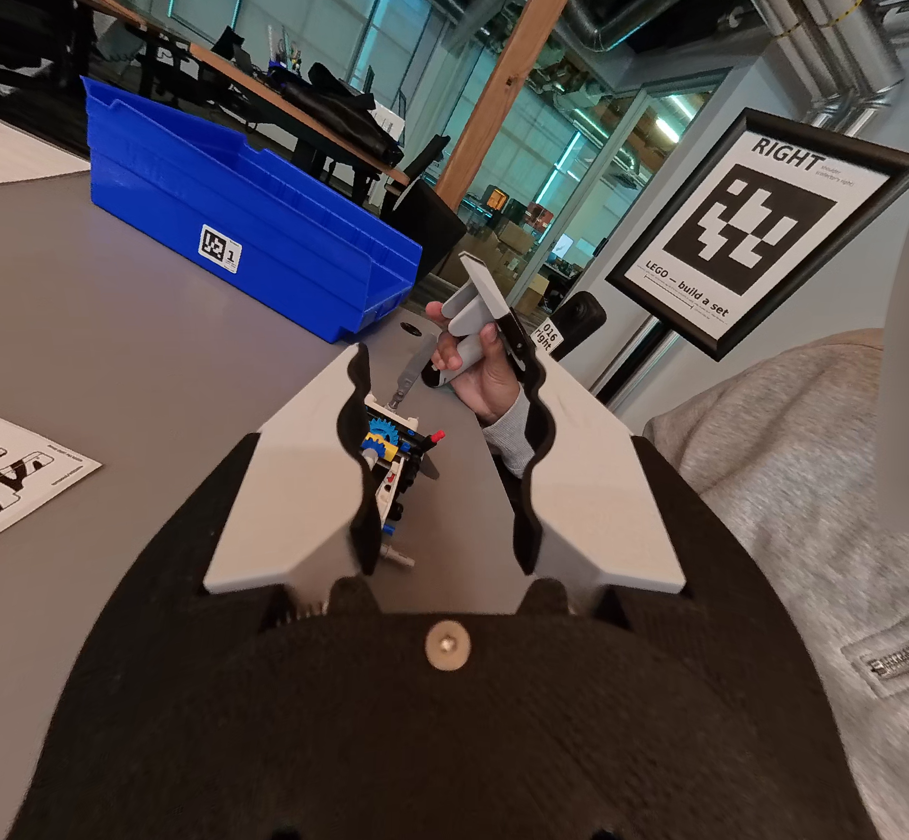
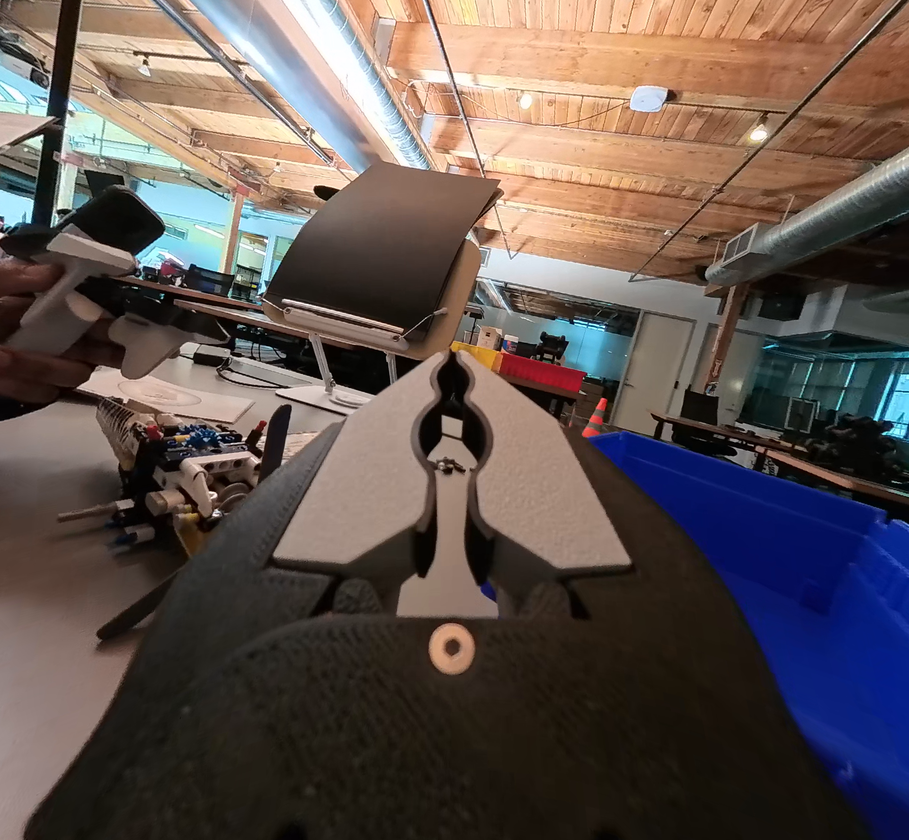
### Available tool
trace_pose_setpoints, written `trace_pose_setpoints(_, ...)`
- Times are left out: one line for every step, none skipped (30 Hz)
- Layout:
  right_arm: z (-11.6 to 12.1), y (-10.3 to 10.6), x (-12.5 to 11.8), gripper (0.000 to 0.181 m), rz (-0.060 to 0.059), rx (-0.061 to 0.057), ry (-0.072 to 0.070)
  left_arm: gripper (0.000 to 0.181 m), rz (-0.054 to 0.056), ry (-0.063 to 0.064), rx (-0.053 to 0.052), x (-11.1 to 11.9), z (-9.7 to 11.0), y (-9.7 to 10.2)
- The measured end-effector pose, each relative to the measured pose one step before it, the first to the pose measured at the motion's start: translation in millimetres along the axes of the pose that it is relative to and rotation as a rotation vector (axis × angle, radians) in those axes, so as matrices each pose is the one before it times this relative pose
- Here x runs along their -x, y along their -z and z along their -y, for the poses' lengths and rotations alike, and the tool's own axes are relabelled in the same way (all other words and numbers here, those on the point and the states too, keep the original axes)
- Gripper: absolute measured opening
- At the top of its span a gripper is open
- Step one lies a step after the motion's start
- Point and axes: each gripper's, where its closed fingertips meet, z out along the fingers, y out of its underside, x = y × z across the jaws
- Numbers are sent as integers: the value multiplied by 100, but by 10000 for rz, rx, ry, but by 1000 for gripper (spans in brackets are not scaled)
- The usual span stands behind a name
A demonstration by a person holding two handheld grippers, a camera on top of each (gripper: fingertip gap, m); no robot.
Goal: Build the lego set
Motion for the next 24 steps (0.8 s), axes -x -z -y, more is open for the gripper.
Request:
trace_pose_setpoints(32, 41, -153, 0, -79, -30, -37, 62, -6, -1, 0, -18, -6, -8)
trace_pose_setpoints(21, 56, -156, 0, -89, -19, 7, 62, -5, -4, -3, -13, -2, -10)
trace_pose_setpoints(26, 50, -146, 0, -86, -20, 29, 62, 3, -4, -1, 8, 2, -1)
trace_pose_setpoints(12, 42, -135, 0, -80, -14, 30, 62, 6, 0, 2, 8, -3, 1)
trace_pose_setpoints(-2, 27, -105, 0, -69, -3, 23, 62, -3, 7, 0, 4, -4, -1)
trace_pose_setpoints(-2, 13, -56, 0, -30, -10, 3, 62, -12, 7, -5, -16, -1, -3)
trace_pose_setpoints(8, 4, -19, 0, 2, -7, -13, 62, -4, 2, -7, -6, 12, 5)
trace_pose_setpoints(-8, -3, -25, 0, -7, 0, -16, 62, 2, 0, 3, 2, -6, -7)
trace_pose_setpoints(2, 13, -40, 0, -10, -9, -15, 62, -5, -1, 8, -8, -13, -4)
trace_pose_setpoints(11, 9, -37, 0, -10, -15, -18, 62, -7, 0, 1, -20, -8, -7)
trace_pose_setpoints(8, 13, -45, 0, -6, -15, -31, 62, -9, -3, 1, -26, 1, -8)
trace_pose_setpoints(8, 15, -61, 0, -11, -17, -49, 62, -6, -3, 6, -17, -16, -14)
trace_pose_setpoints(30, 22, -81, 0, -13, -24, -65, 62, -11, -1, 7, -29, -7, -4)
trace_pose_setpoints(33, 33, -78, 0, -9, -31, -81, 62, -17, -1, 1, -47, -7, -16)
trace_pose_setpoints(36, 31, -93, 0, -3, -36, -97, 62, -16, -8, 3, -55, -7, -24)
trace_pose_setpoints(42, 44, -97, 0, -5, -36, -101, 62, 7, -20, 19, -6, -48, -21)
trace_pose_setpoints(50, 44, -100, 0, -13, -37, -94, 62, 40, -19, 39, 74, -80, -19)
trace_pose_setpoints(52, 44, -112, 0, -23, -44, -95, 63, 30, 0, 47, 77, -86, -18)
trace_pose_setpoints(59, 54, -122, 0, -22, -45, -102, 63, 11, 8, 22, 50, -43, 3)
trace_pose_setpoints(61, 63, -147, 0, -26, -51, -115, 63, 8, 3, -9, 26, 14, 22)
trace_pose_setpoints(72, 61, -147, 0, -18, -52, -133, 62, 12, -11, -17, 19, 24, 19)
trace_pose_setpoints(64, 61, -167, 0, -20, -54, -146, 62, 28, -18, -1, 46, 0, 21)
trace_pose_setpoints(68, 67, -169, 0, -21, -52, -158, 62, 38, -12, 18, 89, -32, 11)
trace_pose_setpoints(75, 66, -214, 0, -33, -56, -171, 62, 26, 6, 21, 77, -49, 13)
